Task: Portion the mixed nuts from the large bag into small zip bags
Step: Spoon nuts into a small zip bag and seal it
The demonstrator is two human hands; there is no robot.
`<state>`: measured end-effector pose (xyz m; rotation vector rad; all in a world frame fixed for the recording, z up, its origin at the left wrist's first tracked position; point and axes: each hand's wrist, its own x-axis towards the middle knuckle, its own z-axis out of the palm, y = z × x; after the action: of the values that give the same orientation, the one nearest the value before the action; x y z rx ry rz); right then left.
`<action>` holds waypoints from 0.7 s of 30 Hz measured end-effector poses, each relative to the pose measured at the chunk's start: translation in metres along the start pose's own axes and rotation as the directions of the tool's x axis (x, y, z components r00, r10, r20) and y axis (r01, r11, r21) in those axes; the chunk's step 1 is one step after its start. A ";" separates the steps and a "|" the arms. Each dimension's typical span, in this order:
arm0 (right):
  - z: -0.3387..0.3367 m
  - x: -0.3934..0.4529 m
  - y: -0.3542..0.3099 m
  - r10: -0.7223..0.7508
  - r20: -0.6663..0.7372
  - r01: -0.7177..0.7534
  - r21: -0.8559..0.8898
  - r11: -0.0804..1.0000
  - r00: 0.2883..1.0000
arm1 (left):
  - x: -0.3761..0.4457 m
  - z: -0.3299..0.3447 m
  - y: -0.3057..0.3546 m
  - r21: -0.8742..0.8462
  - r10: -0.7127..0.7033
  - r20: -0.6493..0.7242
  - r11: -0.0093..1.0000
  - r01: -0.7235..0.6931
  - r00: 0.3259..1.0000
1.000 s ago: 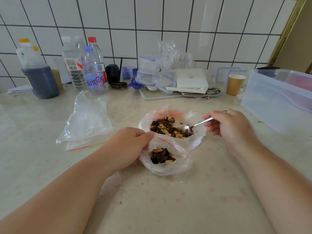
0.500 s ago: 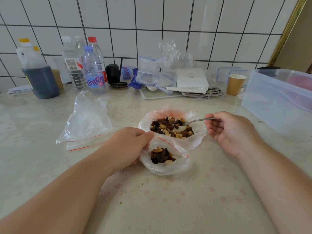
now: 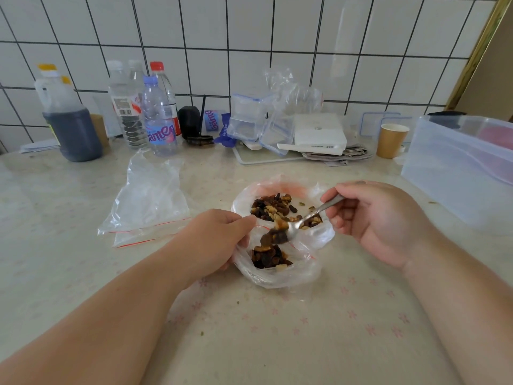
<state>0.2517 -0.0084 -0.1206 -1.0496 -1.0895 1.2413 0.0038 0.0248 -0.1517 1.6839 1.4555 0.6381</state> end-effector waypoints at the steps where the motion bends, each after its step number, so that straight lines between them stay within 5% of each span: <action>1: 0.001 -0.002 0.001 -0.047 0.064 0.051 -0.061 0.997 0.997 | 0.000 0.000 0.000 -0.001 0.001 0.000 1.000 -0.001 1.000; 6: 0.002 -0.012 0.008 -0.144 0.374 0.294 -0.382 0.876 0.916 | 0.001 0.000 0.000 0.018 -0.004 -0.007 1.000 0.004 1.000; 10: 0.001 -0.012 0.009 -0.162 0.416 0.341 -0.403 0.849 0.895 | 0.001 0.000 0.000 0.037 -0.001 -0.004 0.999 0.001 1.000; 14: -0.004 -0.007 0.006 -0.241 0.296 0.312 -0.220 0.924 0.924 | 0.001 0.000 -0.002 0.018 0.001 0.007 1.000 -0.001 1.000; 17: -0.009 0.001 0.004 -0.269 0.077 0.274 -0.056 0.960 0.960 | 0.001 0.000 -0.003 0.027 0.016 -0.002 1.000 -0.016 1.000; 21: -0.018 0.011 0.009 -0.249 -0.267 0.184 -0.245 0.952 0.931 | 0.001 0.000 -0.001 0.039 0.021 0.003 0.999 -0.021 1.000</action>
<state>0.2677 0.0030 -0.1320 -1.1994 -1.0885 0.7704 0.0036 0.0261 -0.1532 1.7313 1.4595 0.6224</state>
